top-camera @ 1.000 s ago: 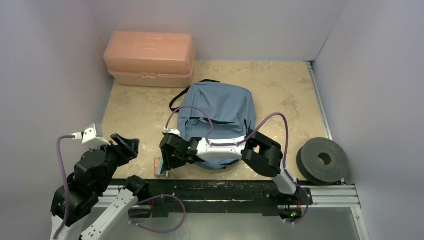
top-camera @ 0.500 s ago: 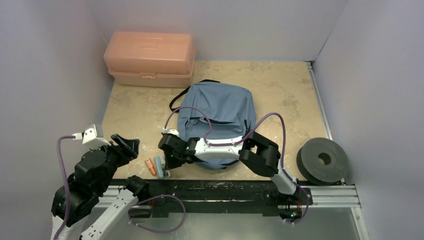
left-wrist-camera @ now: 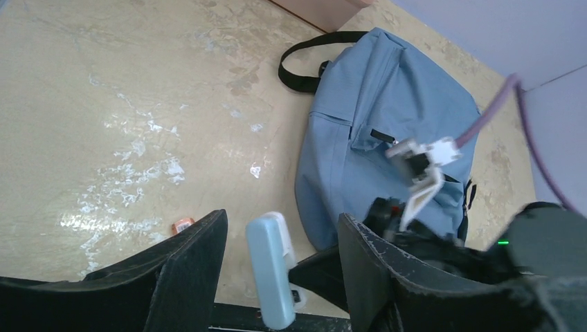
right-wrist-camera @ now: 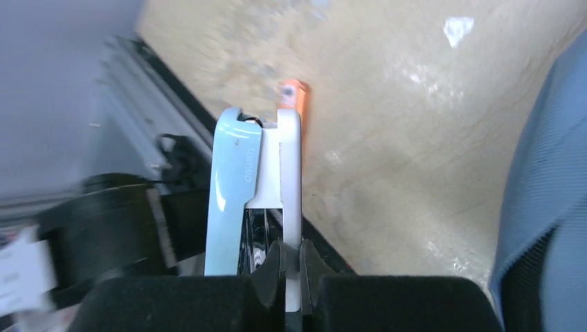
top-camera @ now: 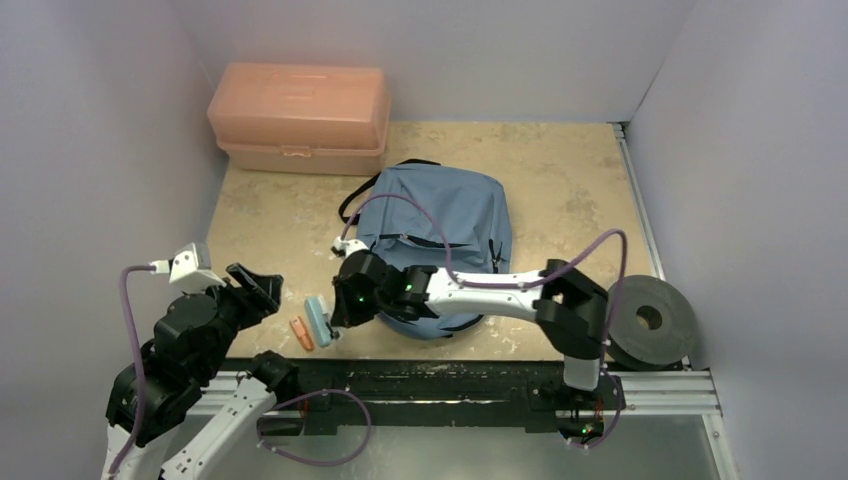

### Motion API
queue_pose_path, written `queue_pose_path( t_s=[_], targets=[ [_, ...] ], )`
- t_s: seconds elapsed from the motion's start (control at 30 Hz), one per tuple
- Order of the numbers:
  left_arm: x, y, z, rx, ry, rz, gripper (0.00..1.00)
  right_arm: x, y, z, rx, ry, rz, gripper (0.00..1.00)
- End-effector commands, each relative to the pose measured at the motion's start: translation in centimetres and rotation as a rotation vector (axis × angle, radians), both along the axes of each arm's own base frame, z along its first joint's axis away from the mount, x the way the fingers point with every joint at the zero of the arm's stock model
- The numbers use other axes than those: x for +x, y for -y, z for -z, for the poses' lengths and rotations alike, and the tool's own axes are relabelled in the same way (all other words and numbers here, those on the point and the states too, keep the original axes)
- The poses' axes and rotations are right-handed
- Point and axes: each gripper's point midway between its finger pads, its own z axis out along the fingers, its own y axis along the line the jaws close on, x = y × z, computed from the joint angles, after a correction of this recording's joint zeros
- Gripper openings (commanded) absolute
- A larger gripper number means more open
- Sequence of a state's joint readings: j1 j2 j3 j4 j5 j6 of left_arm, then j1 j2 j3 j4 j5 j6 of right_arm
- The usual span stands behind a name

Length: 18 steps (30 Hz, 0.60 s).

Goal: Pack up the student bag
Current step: Pick up the stationery from the center of the board.

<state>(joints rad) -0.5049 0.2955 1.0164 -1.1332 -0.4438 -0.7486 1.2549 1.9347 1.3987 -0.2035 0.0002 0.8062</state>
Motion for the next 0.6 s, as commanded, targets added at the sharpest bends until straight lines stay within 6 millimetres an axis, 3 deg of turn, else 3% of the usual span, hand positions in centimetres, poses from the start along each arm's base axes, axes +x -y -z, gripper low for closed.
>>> queue_pose_path(
  t_s=[0.0,0.07,0.13,0.27,0.33,0.47,0.53,0.57],
  targets=[
    [1.6,1.4,-0.9,0.014,0.004,0.044,0.60,2.8,0.5,-11.0,0.286,0.122,-0.026,0.00],
    [2.0,2.0,-1.5,0.034,0.010,0.077,0.61,4.6,3.1,-12.2,0.271,0.158,0.025,0.00],
    [2.9,3.5,-2.4,0.071,0.027,0.163,0.62,6.6,6.7,-11.5,0.206,0.171,0.099,0.00],
    [5.4,8.0,-3.5,0.111,0.009,0.366,0.67,9.5,14.4,-8.3,0.065,0.195,0.230,0.00],
    [7.0,11.4,-3.5,0.110,-0.037,0.507,0.67,10.6,18.6,-7.1,0.006,0.210,0.310,0.00],
    [11.0,17.9,-1.7,0.103,-0.173,0.757,0.68,11.3,25.6,-5.2,-0.128,0.252,0.448,0.00],
    [13.6,20.6,0.4,0.131,-0.253,0.837,0.69,11.5,28.6,-4.6,-0.202,0.282,0.511,0.00],
    [15.0,21.7,0.5,0.165,-0.252,0.849,0.69,11.5,29.7,-4.5,-0.229,0.296,0.535,0.00]
  ],
)
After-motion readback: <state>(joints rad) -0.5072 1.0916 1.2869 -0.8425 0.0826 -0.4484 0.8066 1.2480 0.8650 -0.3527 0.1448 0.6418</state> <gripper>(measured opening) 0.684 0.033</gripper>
